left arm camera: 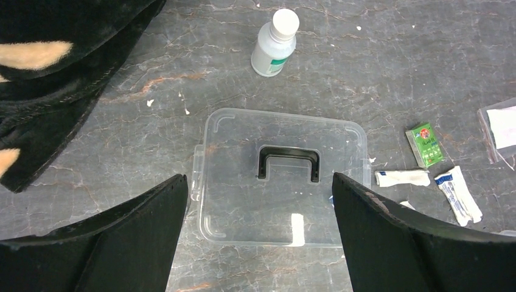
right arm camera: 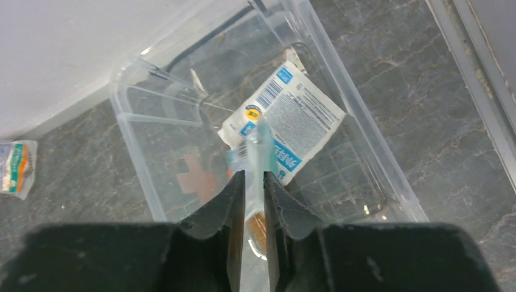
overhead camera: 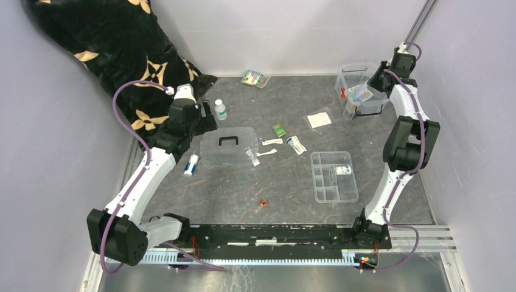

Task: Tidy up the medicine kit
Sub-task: Place the medical item at the medicine box, then pick up the medical item at the center of the board.

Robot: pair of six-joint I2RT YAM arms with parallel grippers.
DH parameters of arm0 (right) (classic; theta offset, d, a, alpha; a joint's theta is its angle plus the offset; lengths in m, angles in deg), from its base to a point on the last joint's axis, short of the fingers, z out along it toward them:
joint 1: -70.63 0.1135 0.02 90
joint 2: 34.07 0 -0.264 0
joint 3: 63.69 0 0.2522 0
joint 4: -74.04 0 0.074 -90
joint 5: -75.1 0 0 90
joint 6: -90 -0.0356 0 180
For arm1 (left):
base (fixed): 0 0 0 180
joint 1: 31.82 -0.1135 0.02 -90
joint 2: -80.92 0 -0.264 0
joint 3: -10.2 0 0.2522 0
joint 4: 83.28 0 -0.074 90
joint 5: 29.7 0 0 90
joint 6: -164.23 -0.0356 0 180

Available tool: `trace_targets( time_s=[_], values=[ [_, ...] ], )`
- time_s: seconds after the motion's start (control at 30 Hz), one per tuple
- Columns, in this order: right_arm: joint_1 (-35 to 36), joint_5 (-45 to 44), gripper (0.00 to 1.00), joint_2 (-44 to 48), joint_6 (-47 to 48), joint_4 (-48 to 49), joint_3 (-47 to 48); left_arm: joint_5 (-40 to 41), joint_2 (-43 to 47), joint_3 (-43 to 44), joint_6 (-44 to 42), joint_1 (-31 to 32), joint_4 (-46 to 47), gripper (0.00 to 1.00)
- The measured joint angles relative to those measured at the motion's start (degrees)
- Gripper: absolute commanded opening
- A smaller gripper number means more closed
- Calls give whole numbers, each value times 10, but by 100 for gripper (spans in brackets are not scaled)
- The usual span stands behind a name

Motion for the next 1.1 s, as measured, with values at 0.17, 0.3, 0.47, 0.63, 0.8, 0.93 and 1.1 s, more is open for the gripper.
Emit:
trace_targets(
  time_s=[0.17, 0.3, 0.47, 0.63, 0.8, 0.93, 1.1],
  values=[
    [-4, -7, 51, -8, 7, -20, 8, -3, 0, 0, 0, 0, 0, 94],
    [-2, -1, 65, 26, 4, -15, -18, -3, 0, 0, 0, 0, 0, 94],
    [28, -1, 71, 127, 14, -9, -81, -7, -4, 0, 0, -1, 0, 94],
    [132, 5, 74, 216, 53, 1, -148, -7, -8, 0, 0, -2, 0, 94],
    [268, 2, 81, 216, 117, -13, -186, -8, -11, 0, 0, -2, 0, 94],
    [327, -1, 88, 192, 152, -31, -191, -8, -11, 0, 0, -2, 0, 94],
    [392, -11, 89, 141, 183, -42, -189, -8, -11, 0, 0, -2, 0, 94]
  ],
)
